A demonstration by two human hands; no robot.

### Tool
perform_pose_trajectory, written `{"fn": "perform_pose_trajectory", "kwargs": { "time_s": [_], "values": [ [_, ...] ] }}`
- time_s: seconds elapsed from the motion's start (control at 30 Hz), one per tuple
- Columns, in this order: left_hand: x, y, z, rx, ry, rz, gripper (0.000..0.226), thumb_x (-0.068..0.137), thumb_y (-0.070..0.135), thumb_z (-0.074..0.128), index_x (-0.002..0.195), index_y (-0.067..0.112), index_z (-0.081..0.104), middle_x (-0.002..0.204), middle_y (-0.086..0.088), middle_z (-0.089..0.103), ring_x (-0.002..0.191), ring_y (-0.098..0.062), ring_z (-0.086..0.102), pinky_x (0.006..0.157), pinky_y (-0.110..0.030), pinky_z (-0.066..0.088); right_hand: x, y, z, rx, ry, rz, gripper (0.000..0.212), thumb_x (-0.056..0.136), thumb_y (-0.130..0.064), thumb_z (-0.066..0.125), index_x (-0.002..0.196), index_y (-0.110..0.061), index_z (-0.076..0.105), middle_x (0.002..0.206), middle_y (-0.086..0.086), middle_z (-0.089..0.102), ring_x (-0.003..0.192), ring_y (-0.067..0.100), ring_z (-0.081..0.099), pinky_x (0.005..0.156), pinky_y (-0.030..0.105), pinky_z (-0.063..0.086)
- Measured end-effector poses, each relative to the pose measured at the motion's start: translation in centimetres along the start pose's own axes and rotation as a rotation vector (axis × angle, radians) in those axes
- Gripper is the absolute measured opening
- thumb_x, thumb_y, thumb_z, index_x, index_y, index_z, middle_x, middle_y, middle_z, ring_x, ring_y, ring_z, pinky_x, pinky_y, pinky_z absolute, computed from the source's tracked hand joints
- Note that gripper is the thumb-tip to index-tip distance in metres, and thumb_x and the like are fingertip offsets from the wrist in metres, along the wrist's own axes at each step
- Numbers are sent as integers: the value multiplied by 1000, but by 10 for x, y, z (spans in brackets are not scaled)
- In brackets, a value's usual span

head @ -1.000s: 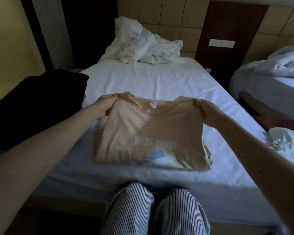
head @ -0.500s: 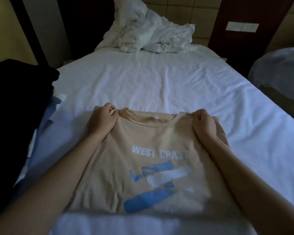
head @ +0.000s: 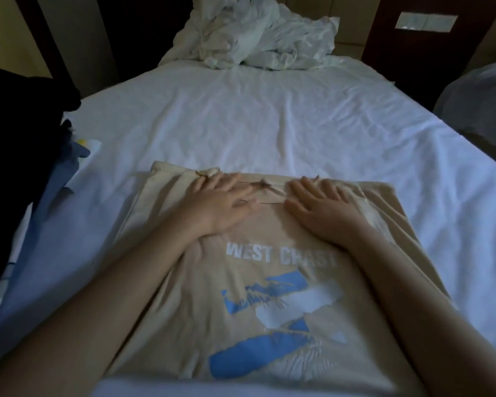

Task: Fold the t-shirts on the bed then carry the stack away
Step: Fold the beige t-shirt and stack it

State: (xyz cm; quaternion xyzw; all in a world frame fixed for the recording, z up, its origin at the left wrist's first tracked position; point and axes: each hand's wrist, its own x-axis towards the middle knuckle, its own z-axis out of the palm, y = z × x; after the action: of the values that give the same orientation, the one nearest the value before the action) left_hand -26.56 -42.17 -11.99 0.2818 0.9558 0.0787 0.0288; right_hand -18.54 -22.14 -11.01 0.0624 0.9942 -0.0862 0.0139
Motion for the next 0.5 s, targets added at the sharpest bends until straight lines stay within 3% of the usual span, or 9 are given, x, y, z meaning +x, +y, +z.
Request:
{"fn": "perform_pose_trajectory", "kwargs": {
  "time_s": [0.13,0.23,0.33,0.4,0.43,0.5],
  "values": [
    [14,-57,-10,-56,-13,-176,71,79,82,12,143,53,15,158,14,10,146,-15,7,118,-42,6,9,34,-10,40,-9,210,53,96,-55,19,147,-43,11,158,-13,5,146,21,-2,115,45,-3],
    [11,-57,-10,-8,23,-239,58,91,66,21,146,48,13,159,9,9,146,-19,8,118,-40,5,6,31,-8,13,-12,230,52,97,-51,18,148,-41,10,158,-8,5,146,24,-1,114,48,-4],
    [-14,-22,-27,137,328,-193,55,97,45,25,150,31,17,158,-2,18,145,-27,12,116,-45,5,-7,6,-19,-99,139,233,54,99,-41,21,150,-26,10,159,2,6,145,31,-4,113,52,-8],
    [-46,15,-32,44,465,-113,60,93,43,17,146,21,31,151,-5,35,140,-29,26,113,-45,16,-26,-25,-24,-132,173,196,55,99,-41,22,148,-17,18,157,7,13,144,35,3,113,53,-5],
    [-66,34,-28,-22,446,-62,67,89,46,10,144,20,36,148,-3,40,137,-29,31,112,-45,19,-39,-40,-21,-132,134,150,55,98,-43,22,146,-16,22,156,8,16,143,37,6,113,54,-3],
    [-102,59,-3,4,302,17,76,83,50,-6,146,29,31,153,4,31,141,-24,26,114,-44,15,-67,-62,1,-120,32,62,60,97,-50,17,147,-18,19,157,6,12,143,38,6,113,54,-1]
  ]
}}
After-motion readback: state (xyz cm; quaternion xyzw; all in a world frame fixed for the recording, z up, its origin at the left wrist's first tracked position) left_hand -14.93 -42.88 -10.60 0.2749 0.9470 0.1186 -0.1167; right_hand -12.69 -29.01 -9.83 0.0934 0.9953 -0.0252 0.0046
